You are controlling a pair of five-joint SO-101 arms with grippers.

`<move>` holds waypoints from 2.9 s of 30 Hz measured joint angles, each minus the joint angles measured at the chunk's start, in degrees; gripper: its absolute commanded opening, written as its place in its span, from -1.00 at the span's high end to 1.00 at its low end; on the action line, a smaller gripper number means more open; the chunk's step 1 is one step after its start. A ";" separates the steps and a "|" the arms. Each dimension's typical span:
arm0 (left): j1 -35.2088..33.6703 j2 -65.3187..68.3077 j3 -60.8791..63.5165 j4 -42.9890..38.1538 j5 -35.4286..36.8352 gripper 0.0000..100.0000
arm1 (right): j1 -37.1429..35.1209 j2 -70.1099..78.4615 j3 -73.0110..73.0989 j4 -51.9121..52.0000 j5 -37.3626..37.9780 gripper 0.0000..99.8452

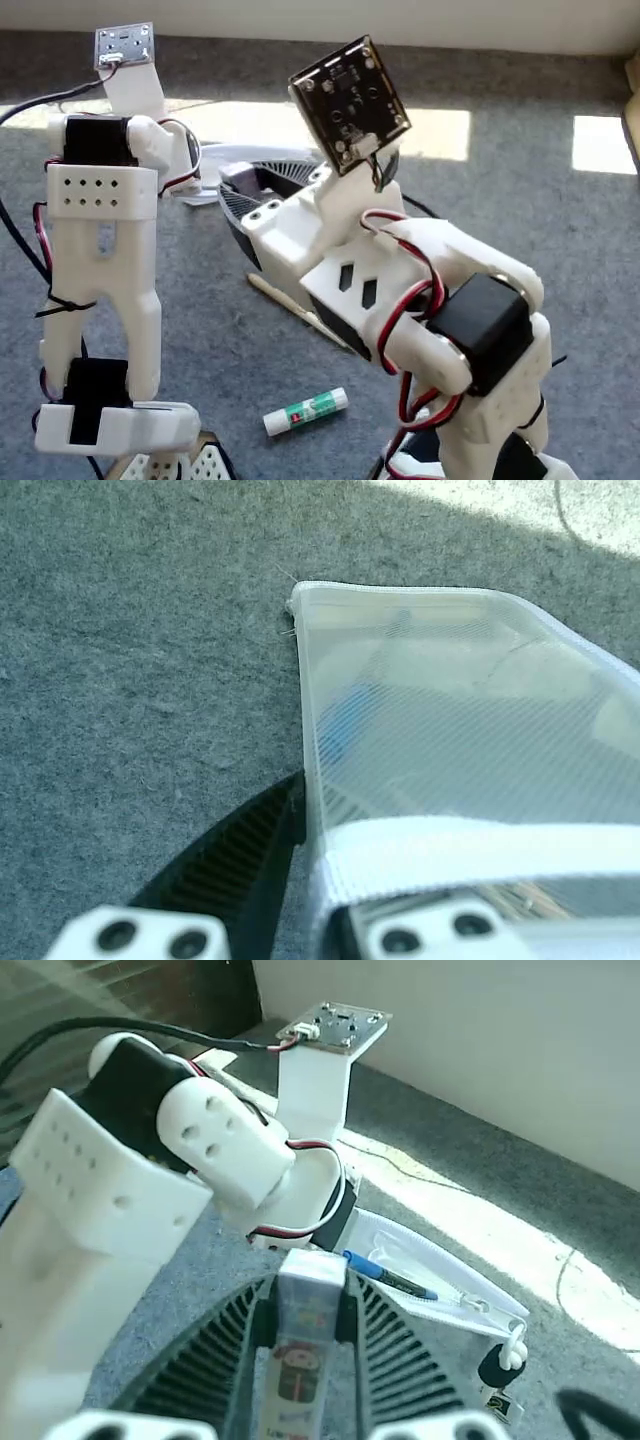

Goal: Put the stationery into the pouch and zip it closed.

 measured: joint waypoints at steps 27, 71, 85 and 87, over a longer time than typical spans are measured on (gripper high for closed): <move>0.00 0.00 0.00 0.00 -1.32 0.99 | -5.45 -6.42 17.49 4.40 0.35 0.99; 0.00 0.00 0.00 0.62 -1.32 0.99 | 7.74 -17.05 83.96 -99.78 0.35 0.99; 0.00 0.00 0.70 0.70 -1.32 0.99 | 7.74 -17.05 91.87 -112.35 8.35 0.99; 0.00 0.00 0.70 0.70 -1.32 0.99 | 7.74 -17.05 92.04 -112.70 8.35 0.99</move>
